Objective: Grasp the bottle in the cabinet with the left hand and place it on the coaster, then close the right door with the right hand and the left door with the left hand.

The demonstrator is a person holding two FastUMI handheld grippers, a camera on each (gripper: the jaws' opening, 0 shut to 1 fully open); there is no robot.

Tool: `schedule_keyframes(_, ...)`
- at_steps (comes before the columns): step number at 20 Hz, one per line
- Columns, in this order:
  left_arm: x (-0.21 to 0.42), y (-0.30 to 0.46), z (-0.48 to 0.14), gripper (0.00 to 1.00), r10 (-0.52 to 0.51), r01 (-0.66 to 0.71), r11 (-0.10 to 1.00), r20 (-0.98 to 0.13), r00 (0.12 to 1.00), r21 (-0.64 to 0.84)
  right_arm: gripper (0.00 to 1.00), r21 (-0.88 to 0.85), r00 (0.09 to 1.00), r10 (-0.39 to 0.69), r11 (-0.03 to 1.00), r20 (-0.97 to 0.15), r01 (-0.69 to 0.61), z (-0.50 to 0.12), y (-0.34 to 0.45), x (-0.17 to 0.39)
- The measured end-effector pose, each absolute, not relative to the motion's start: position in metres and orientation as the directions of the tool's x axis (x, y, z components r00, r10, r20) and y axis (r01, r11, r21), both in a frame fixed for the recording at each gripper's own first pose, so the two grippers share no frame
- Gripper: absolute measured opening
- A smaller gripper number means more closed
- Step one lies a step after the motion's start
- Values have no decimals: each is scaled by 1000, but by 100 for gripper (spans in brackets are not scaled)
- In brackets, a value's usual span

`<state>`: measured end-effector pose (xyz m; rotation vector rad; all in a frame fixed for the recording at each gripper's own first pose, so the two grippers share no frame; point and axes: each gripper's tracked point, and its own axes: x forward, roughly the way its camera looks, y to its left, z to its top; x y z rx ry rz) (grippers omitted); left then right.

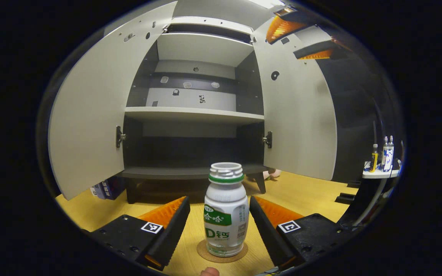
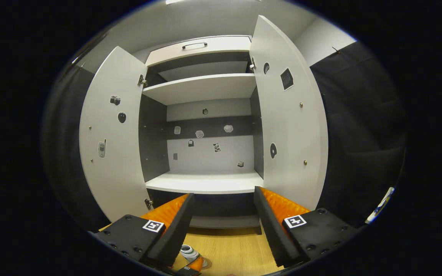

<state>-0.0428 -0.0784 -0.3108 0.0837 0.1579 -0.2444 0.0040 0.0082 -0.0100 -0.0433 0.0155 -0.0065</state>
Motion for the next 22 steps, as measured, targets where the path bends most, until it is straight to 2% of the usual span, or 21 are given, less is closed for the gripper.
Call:
schedule_keyframes(1,-43,-77,-299,94,-227,237,970,-159,961,50,92,-45,1000,-7,999,-12,6,-10,8,4)
schedule_keyframes(2,-42,-76,-288,94,-216,225,973,-152,965,47,98,-46,1000,-3,999,-10,2,-10,9,4)
schedule_keyframes(3,-41,-74,-275,94,-207,216,975,-141,968,50,98,-44,1000,3,999,-10,-3,-10,10,4)
schedule_keyframes(4,-40,-72,-262,94,-197,206,977,-133,971,56,92,-40,1000,11,999,-10,-12,-11,12,5)
schedule_keyframes(5,-38,-70,-248,94,-187,196,979,-124,974,60,98,-35,1000,22,999,-8,-22,-10,14,5)
schedule_keyframes(13,-18,-59,-138,94,-138,141,988,-47,989,59,98,-12,997,59,998,48,-58,2,13,-1)
schedule_keyframes(14,-17,-59,-129,95,-126,129,989,-49,991,66,92,-5,997,62,998,53,-62,4,12,-2)
schedule_keyframes(18,-9,-55,-92,95,-85,87,994,-38,996,70,92,11,997,52,999,59,-52,2,1,-5)
schedule_keyframes(19,-7,-55,-86,95,-79,82,995,-44,996,51,98,11,998,43,999,56,-44,1,-3,-7)
schedule_keyframes(20,-5,-55,-81,95,-77,79,996,-53,996,32,98,13,998,35,999,53,-35,1,-7,-9)
schedule_keyframes(21,-3,-55,-76,95,-73,74,997,-56,996,16,92,16,998,30,999,51,-31,0,-10,-10)
schedule_keyframes(22,-2,-54,-69,95,-64,65,998,-52,997,8,98,20,998,30,999,49,-31,-1,-13,-12)
